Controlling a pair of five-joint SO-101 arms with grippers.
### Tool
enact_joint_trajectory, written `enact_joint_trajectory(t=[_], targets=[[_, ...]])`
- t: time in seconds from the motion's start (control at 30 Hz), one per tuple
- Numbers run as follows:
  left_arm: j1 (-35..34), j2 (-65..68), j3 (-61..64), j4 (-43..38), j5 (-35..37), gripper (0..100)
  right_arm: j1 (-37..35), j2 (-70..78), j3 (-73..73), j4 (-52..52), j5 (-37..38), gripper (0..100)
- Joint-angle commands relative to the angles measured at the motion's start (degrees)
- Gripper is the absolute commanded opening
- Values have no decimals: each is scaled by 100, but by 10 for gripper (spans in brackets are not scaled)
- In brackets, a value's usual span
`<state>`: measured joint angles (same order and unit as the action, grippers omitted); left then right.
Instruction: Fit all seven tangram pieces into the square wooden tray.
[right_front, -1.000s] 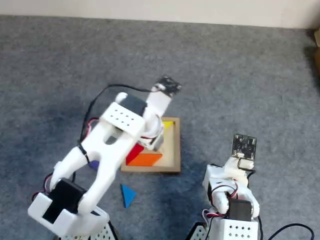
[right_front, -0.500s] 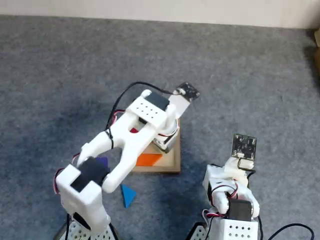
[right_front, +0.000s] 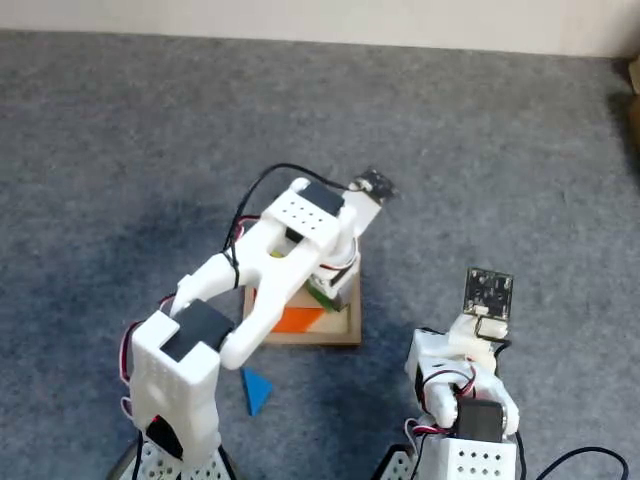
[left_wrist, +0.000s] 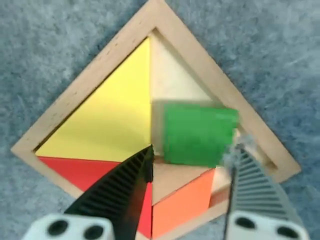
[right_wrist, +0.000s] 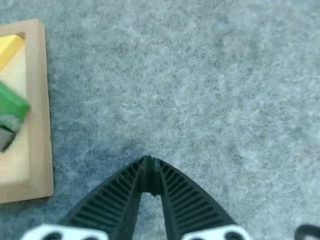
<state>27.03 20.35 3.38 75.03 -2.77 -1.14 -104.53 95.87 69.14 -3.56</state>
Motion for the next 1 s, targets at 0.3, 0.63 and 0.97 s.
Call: enact_joint_trajectory(t=[0.3, 0.63, 0.97], targets=[[-233, -31, -426, 53, -9, 266, 75, -75, 716, 40, -9, 9], [-681, -4, -391, 9, 88, 266, 75, -75, 716, 40, -9, 9], [-1007, 725, -541, 53, 70, 266, 75, -75, 716, 40, -9, 9]])
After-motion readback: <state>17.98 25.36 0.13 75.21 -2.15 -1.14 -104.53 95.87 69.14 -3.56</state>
